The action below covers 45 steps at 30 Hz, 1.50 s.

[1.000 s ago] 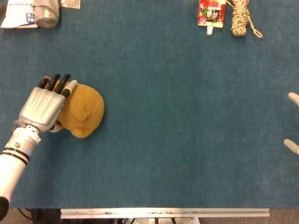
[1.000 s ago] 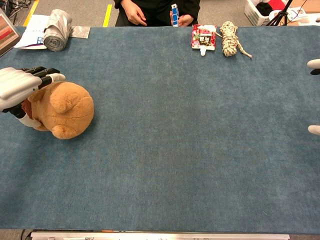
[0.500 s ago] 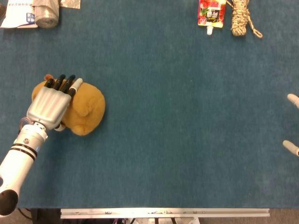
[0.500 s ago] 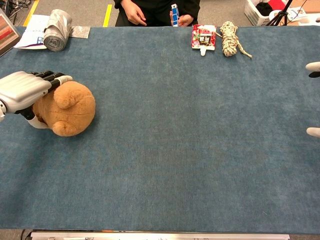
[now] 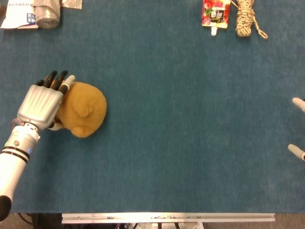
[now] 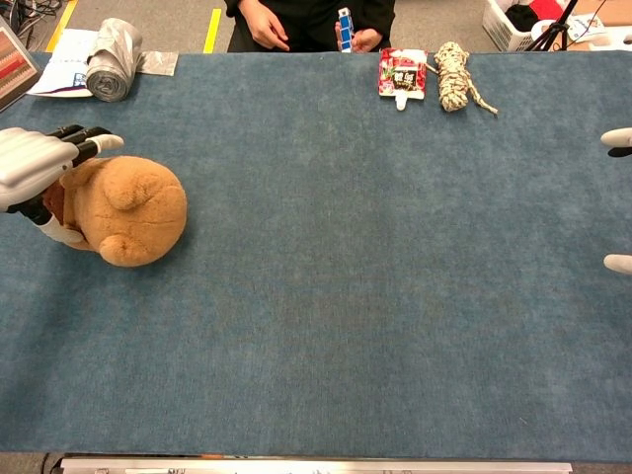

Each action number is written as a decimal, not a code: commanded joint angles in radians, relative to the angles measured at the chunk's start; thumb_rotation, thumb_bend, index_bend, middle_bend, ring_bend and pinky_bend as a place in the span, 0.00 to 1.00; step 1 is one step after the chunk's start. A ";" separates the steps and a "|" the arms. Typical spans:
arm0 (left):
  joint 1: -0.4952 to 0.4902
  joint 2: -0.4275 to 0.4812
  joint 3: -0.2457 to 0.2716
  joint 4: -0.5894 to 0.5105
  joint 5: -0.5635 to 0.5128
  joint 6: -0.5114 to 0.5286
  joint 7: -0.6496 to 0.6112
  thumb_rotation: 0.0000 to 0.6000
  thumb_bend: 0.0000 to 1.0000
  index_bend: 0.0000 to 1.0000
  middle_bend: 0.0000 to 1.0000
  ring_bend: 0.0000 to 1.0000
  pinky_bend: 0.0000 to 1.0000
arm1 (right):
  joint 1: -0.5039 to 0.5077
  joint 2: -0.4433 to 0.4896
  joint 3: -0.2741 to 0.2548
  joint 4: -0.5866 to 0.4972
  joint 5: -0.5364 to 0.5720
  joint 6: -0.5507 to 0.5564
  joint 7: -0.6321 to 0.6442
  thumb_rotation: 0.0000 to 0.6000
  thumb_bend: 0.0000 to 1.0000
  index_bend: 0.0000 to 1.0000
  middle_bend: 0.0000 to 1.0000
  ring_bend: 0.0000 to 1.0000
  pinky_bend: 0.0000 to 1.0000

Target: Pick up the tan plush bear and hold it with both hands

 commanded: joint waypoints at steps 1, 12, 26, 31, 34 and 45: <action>0.000 0.002 0.003 0.008 -0.008 -0.003 -0.005 1.00 0.00 0.01 0.00 0.01 0.27 | -0.001 -0.001 0.000 0.000 0.000 0.000 -0.001 1.00 0.00 0.18 0.24 0.22 0.51; -0.013 0.004 0.028 0.036 -0.046 -0.011 0.046 1.00 0.00 0.01 0.00 0.01 0.27 | -0.001 -0.003 -0.003 0.003 0.005 -0.004 0.000 1.00 0.00 0.18 0.24 0.22 0.51; -0.022 -0.035 0.046 0.081 -0.007 0.005 0.073 1.00 0.00 0.08 0.01 0.05 0.32 | -0.001 -0.008 -0.006 0.008 0.006 -0.007 0.005 1.00 0.00 0.18 0.24 0.22 0.51; -0.015 -0.045 0.049 0.097 0.032 0.019 0.051 1.00 0.00 0.20 0.16 0.15 0.39 | -0.002 -0.010 -0.007 0.009 0.006 -0.007 0.006 1.00 0.00 0.18 0.24 0.22 0.51; -0.011 -0.051 0.050 0.107 0.043 0.022 0.040 1.00 0.00 0.27 0.26 0.22 0.44 | -0.002 -0.010 -0.008 0.010 0.005 -0.007 0.007 1.00 0.00 0.18 0.24 0.22 0.51; 0.015 -0.060 0.040 0.108 0.039 0.068 0.034 1.00 0.00 0.50 0.52 0.47 0.64 | -0.002 -0.011 -0.007 0.012 0.008 -0.007 0.010 1.00 0.00 0.18 0.24 0.22 0.51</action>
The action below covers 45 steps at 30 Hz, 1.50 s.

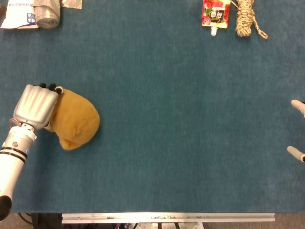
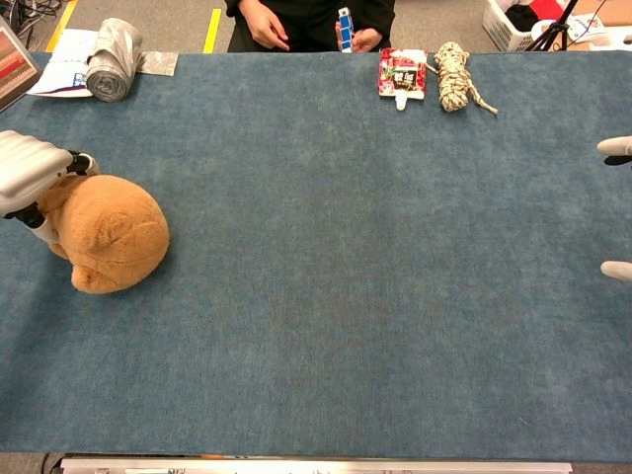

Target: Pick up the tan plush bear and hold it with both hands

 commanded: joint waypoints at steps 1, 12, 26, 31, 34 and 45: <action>0.011 0.004 -0.003 -0.011 -0.001 0.018 0.000 1.00 0.00 0.51 0.54 0.48 0.65 | 0.000 0.000 0.000 0.000 0.000 0.000 0.000 1.00 0.00 0.18 0.24 0.22 0.51; 0.042 0.072 -0.030 -0.154 -0.018 0.096 0.009 1.00 0.01 0.59 0.63 0.57 0.72 | 0.002 0.001 0.008 -0.008 -0.005 0.010 0.002 1.00 0.00 0.18 0.24 0.22 0.51; 0.074 0.067 -0.098 -0.369 -0.068 0.230 0.020 1.00 0.01 0.60 0.64 0.57 0.73 | 0.018 -0.016 0.035 -0.015 -0.029 0.028 0.036 1.00 0.00 0.18 0.24 0.22 0.51; 0.062 0.040 -0.120 -0.416 -0.096 0.242 0.041 1.00 0.01 0.60 0.64 0.57 0.73 | 0.043 -0.050 0.057 -0.014 -0.054 0.025 0.035 1.00 0.00 0.18 0.24 0.22 0.51; 0.044 0.019 -0.135 -0.437 -0.106 0.249 0.070 1.00 0.01 0.60 0.64 0.57 0.73 | 0.068 -0.082 0.075 -0.016 -0.078 0.018 0.031 1.00 0.00 0.18 0.24 0.22 0.51; -0.008 -0.044 -0.182 -0.533 -0.181 0.276 0.136 1.00 0.02 0.60 0.64 0.57 0.73 | 0.174 -0.201 0.122 -0.014 -0.142 -0.053 -0.006 1.00 0.00 0.00 0.11 0.14 0.43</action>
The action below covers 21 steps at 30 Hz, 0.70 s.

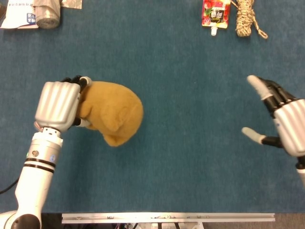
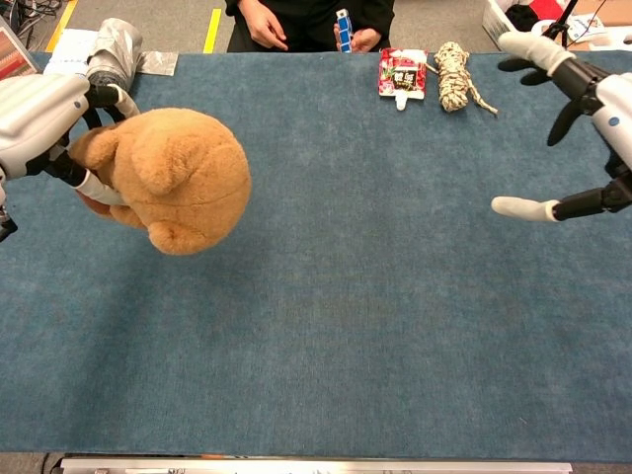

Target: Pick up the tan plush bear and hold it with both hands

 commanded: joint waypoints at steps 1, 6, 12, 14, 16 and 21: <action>-0.020 -0.015 -0.021 -0.036 -0.042 0.004 0.009 1.00 0.02 0.60 0.64 0.57 0.73 | 0.030 -0.037 0.011 0.009 -0.026 -0.019 -0.005 1.00 0.00 0.00 0.10 0.13 0.43; -0.043 -0.022 -0.049 -0.079 -0.093 -0.008 -0.013 1.00 0.02 0.60 0.64 0.57 0.73 | 0.071 -0.084 0.018 0.023 -0.061 -0.039 -0.006 1.00 0.00 0.00 0.05 0.09 0.40; -0.076 -0.013 -0.075 -0.114 -0.151 -0.038 -0.047 1.00 0.02 0.60 0.64 0.57 0.73 | 0.116 -0.143 0.016 0.061 -0.113 -0.053 -0.001 1.00 0.00 0.00 0.00 0.00 0.32; -0.089 -0.010 -0.082 -0.126 -0.171 -0.040 -0.049 1.00 0.02 0.60 0.64 0.57 0.73 | 0.129 -0.159 0.015 0.071 -0.122 -0.059 -0.006 1.00 0.00 0.00 0.00 0.00 0.29; -0.100 -0.009 -0.085 -0.132 -0.182 -0.039 -0.049 1.00 0.02 0.60 0.64 0.57 0.73 | 0.140 -0.174 0.014 0.076 -0.127 -0.066 -0.010 1.00 0.00 0.00 0.00 0.00 0.25; -0.122 -0.010 -0.088 -0.147 -0.212 -0.042 -0.062 1.00 0.02 0.60 0.64 0.57 0.73 | 0.168 -0.199 0.008 0.080 -0.127 -0.093 -0.009 1.00 0.00 0.00 0.00 0.00 0.18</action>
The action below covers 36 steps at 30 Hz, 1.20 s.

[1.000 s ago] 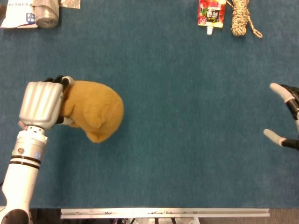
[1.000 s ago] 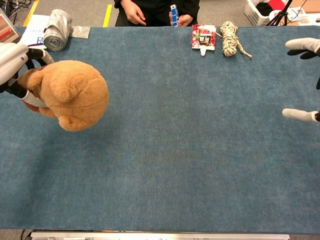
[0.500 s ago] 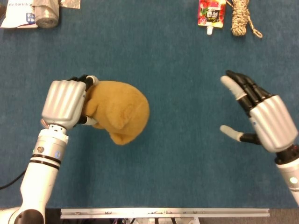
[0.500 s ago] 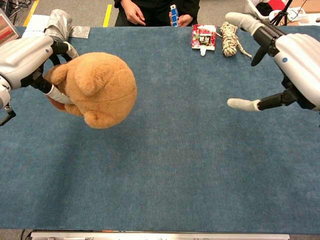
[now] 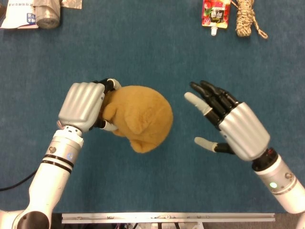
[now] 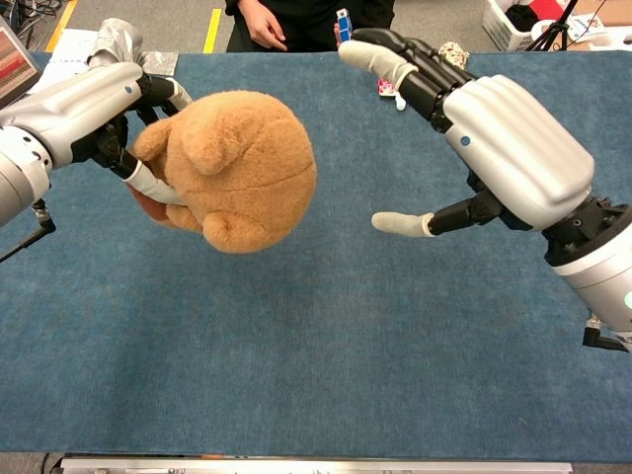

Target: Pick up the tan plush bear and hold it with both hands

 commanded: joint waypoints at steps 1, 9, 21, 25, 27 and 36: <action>-0.012 0.000 -0.001 -0.008 -0.015 -0.003 -0.008 1.00 0.02 0.60 0.64 0.57 0.73 | 0.015 -0.015 -0.003 0.005 -0.002 -0.014 -0.004 1.00 0.00 0.00 0.00 0.00 0.17; -0.043 0.010 -0.004 -0.031 -0.060 -0.012 -0.034 1.00 0.02 0.60 0.64 0.57 0.73 | 0.051 -0.079 0.002 0.045 -0.016 -0.026 -0.045 1.00 0.00 0.00 0.00 0.00 0.12; -0.084 0.039 -0.015 -0.033 -0.125 -0.088 -0.135 1.00 0.02 0.60 0.64 0.57 0.73 | 0.108 -0.160 -0.003 0.139 -0.082 0.003 -0.023 1.00 0.00 0.00 0.00 0.00 0.14; -0.095 0.063 -0.021 -0.033 -0.145 -0.131 -0.188 1.00 0.02 0.60 0.64 0.57 0.73 | 0.112 -0.171 -0.008 0.156 -0.075 0.006 -0.029 1.00 0.00 0.00 0.00 0.00 0.19; -0.100 0.073 -0.022 -0.033 -0.149 -0.144 -0.204 1.00 0.02 0.60 0.64 0.57 0.73 | 0.113 -0.173 -0.010 0.158 -0.068 0.005 -0.034 1.00 0.00 0.00 0.00 0.00 0.21; -0.117 0.120 -0.018 -0.033 -0.159 -0.245 -0.313 1.00 0.02 0.60 0.64 0.57 0.73 | 0.107 -0.200 -0.008 0.186 -0.064 0.057 -0.031 1.00 0.00 0.02 0.16 0.18 0.35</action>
